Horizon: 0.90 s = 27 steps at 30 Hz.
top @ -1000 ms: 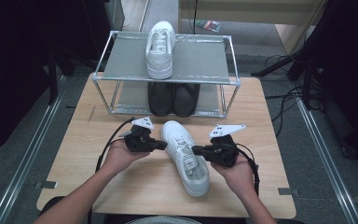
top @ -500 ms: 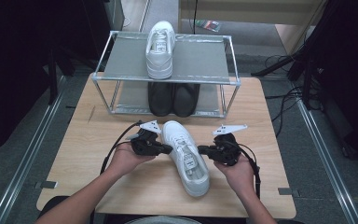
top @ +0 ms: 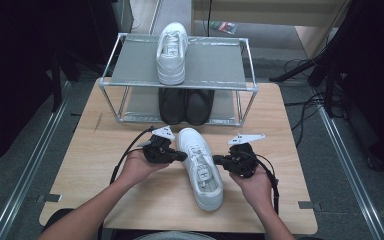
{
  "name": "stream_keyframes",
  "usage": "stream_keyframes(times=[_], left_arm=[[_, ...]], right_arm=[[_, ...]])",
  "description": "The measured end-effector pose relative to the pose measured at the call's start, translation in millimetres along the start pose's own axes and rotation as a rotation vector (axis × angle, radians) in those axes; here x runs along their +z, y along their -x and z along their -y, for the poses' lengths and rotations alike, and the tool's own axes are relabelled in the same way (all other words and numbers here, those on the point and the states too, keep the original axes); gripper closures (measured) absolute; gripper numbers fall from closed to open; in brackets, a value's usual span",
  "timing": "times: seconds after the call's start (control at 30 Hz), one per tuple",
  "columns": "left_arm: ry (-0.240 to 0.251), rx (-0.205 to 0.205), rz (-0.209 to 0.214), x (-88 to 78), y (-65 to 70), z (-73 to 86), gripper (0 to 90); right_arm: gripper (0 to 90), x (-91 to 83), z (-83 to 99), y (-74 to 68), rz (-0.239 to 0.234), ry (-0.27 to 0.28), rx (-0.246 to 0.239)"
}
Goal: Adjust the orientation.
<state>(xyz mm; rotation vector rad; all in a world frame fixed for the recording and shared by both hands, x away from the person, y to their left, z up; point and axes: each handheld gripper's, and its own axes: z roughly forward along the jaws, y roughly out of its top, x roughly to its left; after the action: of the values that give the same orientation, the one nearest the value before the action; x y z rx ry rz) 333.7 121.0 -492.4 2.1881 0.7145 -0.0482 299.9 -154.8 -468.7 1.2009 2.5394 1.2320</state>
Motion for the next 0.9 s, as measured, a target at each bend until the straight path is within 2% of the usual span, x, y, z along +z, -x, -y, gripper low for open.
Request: stream_keyframes(times=[0.2, 0.3, 0.43, 0.5, 0.6, 0.67, 0.8, 0.9], left_arm=[[-0.010, 0.006, -0.002, -1.2, -1.6, -2.0, 88.1], [-0.013, -0.012, 0.014, -6.0, -1.8, -1.8, 83.7], [-0.002, -0.014, 0.031, -14.8, -0.7, -1.9, 81.9], [0.004, -0.016, 0.034, -18.8, 0.2, -1.6, 78.9], [0.001, -0.016, 0.022, -24.0, 0.8, -0.3, 71.7], [-0.002, -0.026, 0.033, -26.6, -1.2, 0.6, 66.2], [-0.015, -0.046, 0.028, -29.3, -6.0, 3.7, 62.2], [-0.021, -0.041, 0.013, -31.5, -8.8, 5.9, 59.1]], right_arm=[[89.4, 1.3, -0.1, 2.0, 0.008, -0.001, 0.010], [85.5, -1.5, -0.4, 0.8, 0.016, 0.018, 0.008], [77.5, -8.2, -0.5, -2.2, 0.014, 0.059, 0.009], [72.7, -11.5, -0.1, -3.4, 0.025, 0.077, 0.007], [65.4, -14.8, 3.5, -6.4, 0.031, 0.104, 0.034], [63.6, -16.5, 6.1, -10.5, 0.042, 0.123, 0.037], [61.2, -19.4, 8.2, -18.9, 0.063, 0.151, 0.032], [60.7, -20.5, 9.8, -24.0, 0.061, 0.176, 0.039]])
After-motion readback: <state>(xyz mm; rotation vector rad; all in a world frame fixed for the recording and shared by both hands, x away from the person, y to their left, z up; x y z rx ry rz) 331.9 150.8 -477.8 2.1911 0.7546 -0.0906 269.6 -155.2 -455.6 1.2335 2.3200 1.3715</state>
